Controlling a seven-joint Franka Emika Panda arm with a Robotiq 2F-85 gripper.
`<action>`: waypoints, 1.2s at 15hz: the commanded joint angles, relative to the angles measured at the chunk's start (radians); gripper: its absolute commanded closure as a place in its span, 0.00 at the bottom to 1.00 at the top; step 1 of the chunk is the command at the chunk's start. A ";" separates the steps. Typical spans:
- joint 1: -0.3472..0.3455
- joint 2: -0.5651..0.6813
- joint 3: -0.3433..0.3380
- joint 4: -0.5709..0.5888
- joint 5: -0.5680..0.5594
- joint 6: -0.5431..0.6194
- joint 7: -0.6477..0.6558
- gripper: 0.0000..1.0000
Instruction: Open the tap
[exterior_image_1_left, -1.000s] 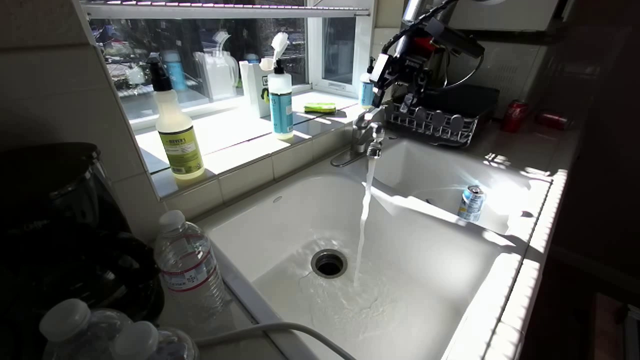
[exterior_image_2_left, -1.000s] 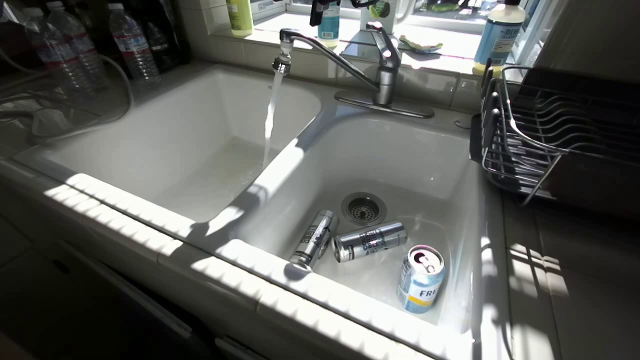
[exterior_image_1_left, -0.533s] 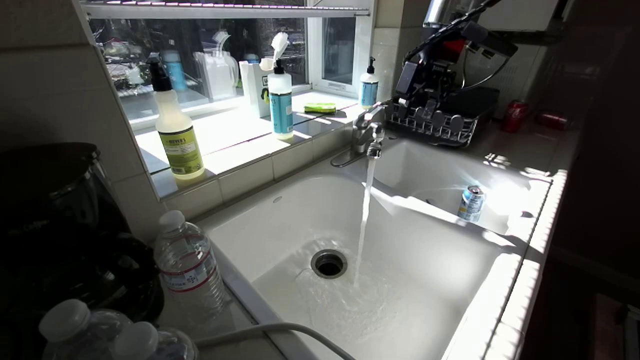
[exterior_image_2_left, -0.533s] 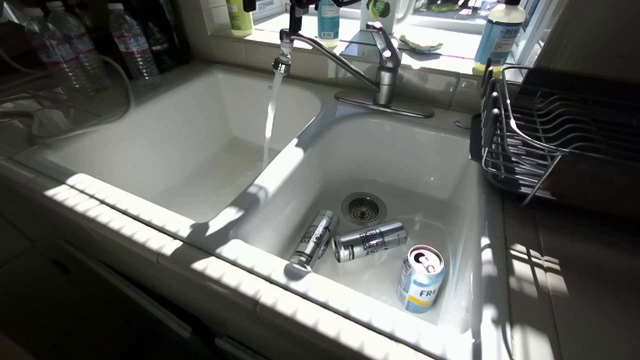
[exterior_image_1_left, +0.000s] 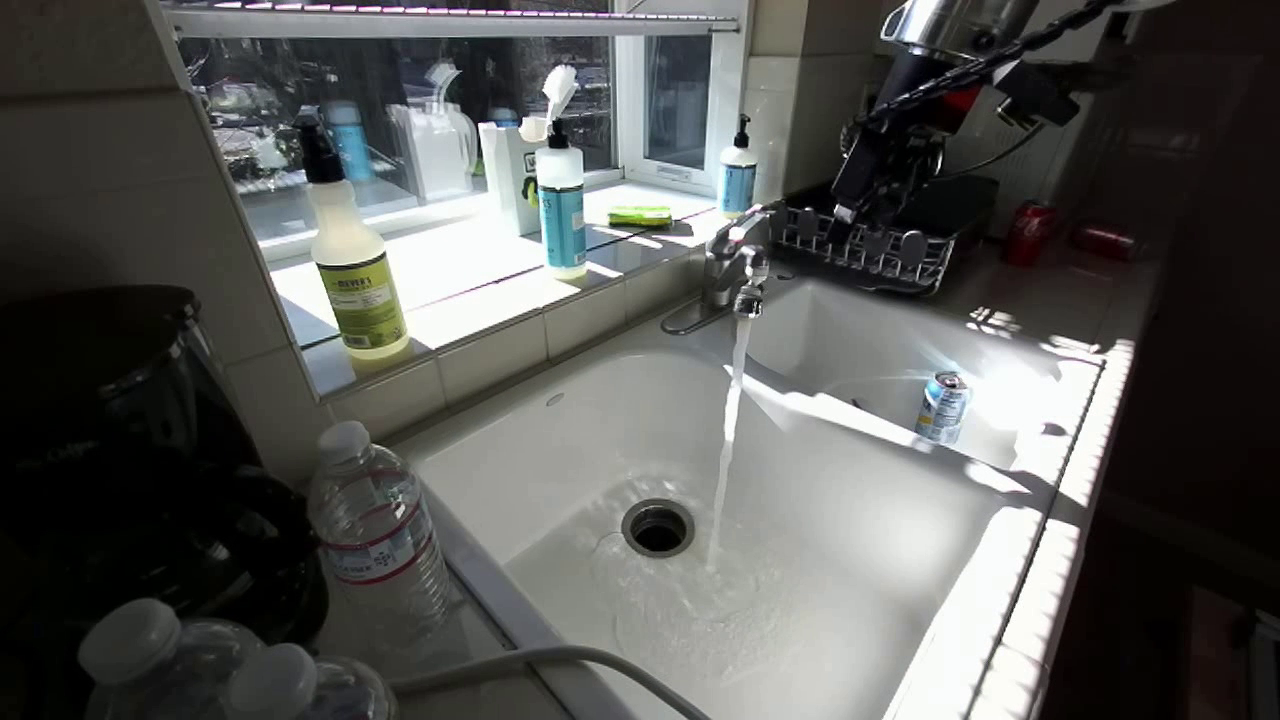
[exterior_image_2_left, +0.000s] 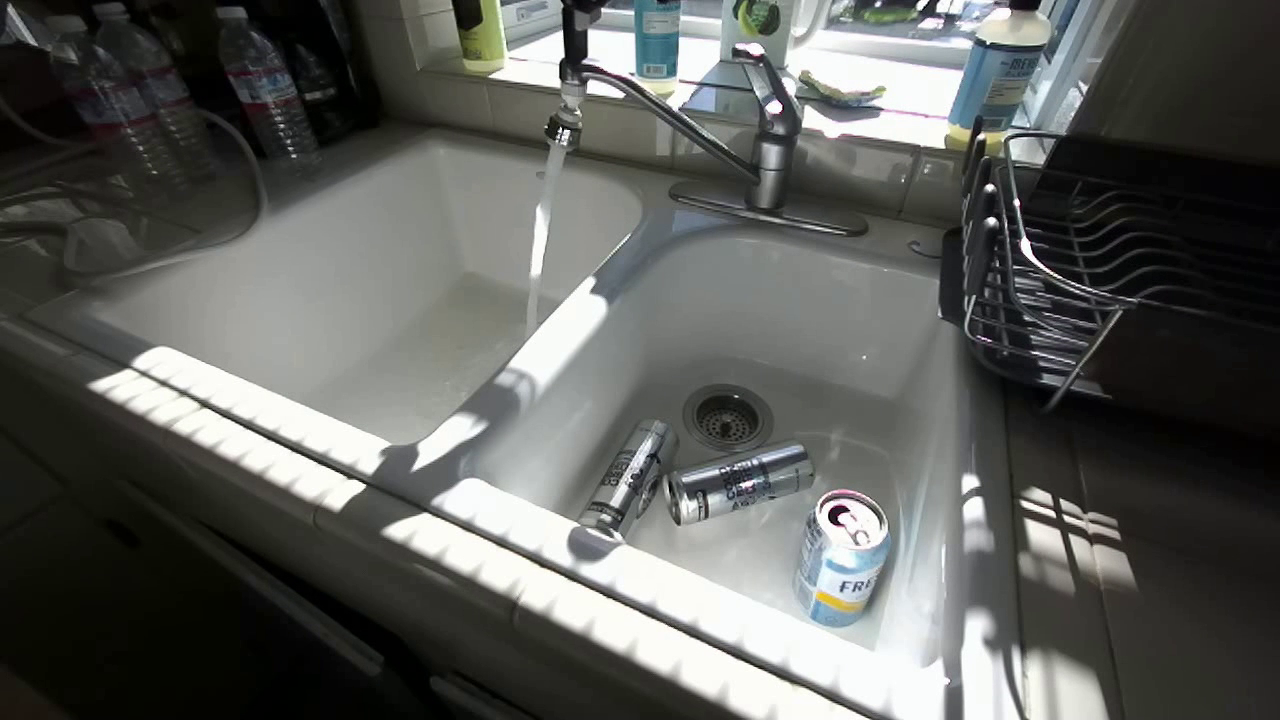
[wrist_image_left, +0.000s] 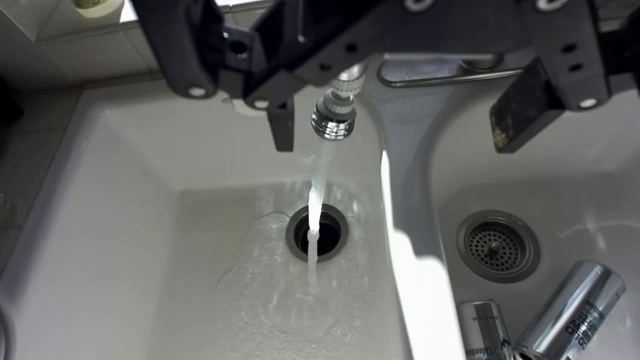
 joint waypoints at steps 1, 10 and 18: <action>0.014 -0.077 0.000 -0.101 -0.022 0.071 -0.019 0.00; 0.014 -0.136 -0.002 -0.167 -0.039 0.114 -0.007 0.00; 0.019 -0.114 -0.011 -0.134 -0.023 0.082 -0.010 0.00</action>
